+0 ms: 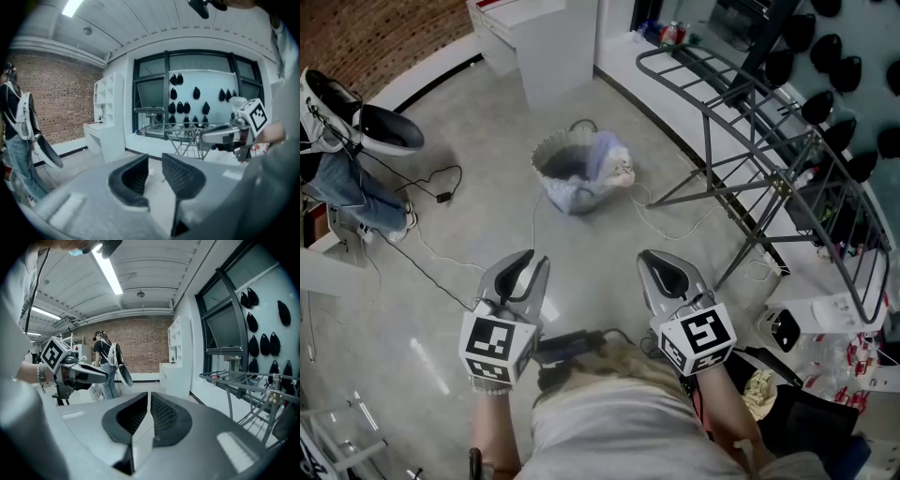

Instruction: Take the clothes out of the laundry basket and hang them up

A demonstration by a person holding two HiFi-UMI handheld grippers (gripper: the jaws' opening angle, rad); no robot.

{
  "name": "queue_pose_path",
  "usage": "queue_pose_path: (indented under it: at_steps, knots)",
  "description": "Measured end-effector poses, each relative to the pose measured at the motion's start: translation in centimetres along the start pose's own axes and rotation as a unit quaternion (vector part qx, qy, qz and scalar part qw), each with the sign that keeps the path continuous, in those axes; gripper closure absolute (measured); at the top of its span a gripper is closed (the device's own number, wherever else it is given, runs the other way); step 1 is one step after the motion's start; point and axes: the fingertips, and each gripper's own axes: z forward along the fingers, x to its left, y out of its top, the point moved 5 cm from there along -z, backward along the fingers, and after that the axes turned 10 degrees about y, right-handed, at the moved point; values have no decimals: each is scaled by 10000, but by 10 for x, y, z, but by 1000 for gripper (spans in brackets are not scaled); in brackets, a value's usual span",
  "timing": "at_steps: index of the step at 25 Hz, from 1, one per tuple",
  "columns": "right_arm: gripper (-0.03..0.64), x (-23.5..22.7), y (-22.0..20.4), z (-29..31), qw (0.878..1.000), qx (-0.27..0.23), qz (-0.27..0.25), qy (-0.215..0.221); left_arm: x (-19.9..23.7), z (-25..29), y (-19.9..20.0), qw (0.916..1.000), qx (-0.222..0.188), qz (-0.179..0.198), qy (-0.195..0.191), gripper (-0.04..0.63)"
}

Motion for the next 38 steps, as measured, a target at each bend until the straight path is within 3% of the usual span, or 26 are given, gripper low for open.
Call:
queue_pose_path:
  at_steps: [2, 5, 25, 38]
  knots:
    - [593, 1, -2, 3, 10000, 13, 45, -10, 2, 2, -2, 10000, 3, 6, -50, 507]
    - [517, 4, -1, 8, 9999, 5, 102, 1, 7, 2, -2, 10000, -15, 42, -85, 499]
    - [517, 14, -2, 7, 9989, -169, -14, -445, 30, -3, 7, 9990, -354, 255, -95, 497]
    - [516, -68, 11, 81, 9997, -52, -236, 17, 62, 85, 20, 9994, -223, 154, 217, 483]
